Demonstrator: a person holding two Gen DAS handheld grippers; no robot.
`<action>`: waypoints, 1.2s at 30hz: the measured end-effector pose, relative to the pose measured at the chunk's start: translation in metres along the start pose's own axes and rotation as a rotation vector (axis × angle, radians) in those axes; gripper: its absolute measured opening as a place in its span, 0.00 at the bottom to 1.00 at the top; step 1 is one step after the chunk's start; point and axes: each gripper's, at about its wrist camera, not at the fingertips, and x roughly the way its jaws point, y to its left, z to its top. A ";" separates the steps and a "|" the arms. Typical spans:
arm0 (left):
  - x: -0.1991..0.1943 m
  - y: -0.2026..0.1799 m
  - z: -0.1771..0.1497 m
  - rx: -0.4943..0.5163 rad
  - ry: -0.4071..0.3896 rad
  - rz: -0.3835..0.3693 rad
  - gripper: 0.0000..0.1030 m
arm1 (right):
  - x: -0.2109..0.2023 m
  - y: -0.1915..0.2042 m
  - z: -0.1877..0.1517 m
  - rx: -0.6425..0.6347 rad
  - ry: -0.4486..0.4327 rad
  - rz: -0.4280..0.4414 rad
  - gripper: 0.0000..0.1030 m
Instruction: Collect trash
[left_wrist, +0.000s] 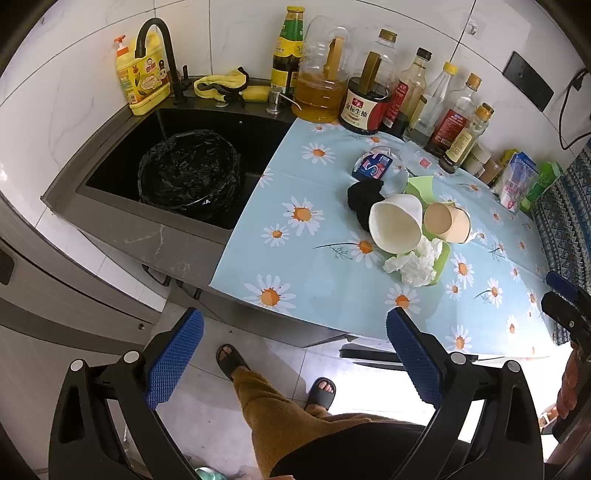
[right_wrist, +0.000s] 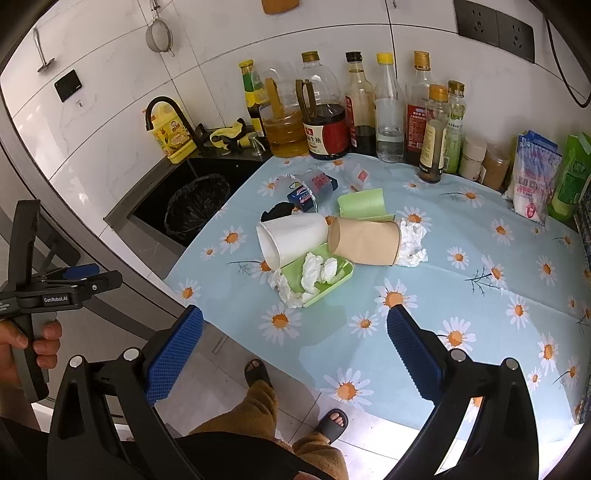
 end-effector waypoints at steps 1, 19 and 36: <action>0.001 0.001 0.000 -0.003 0.000 0.000 0.94 | -0.001 -0.001 0.000 0.000 -0.001 0.000 0.96; 0.001 -0.004 0.005 0.010 -0.001 -0.008 0.94 | 0.000 0.003 0.002 -0.016 0.013 -0.004 0.96; 0.004 -0.015 0.007 0.022 0.001 -0.003 0.94 | 0.004 -0.001 0.006 -0.018 0.022 -0.003 0.96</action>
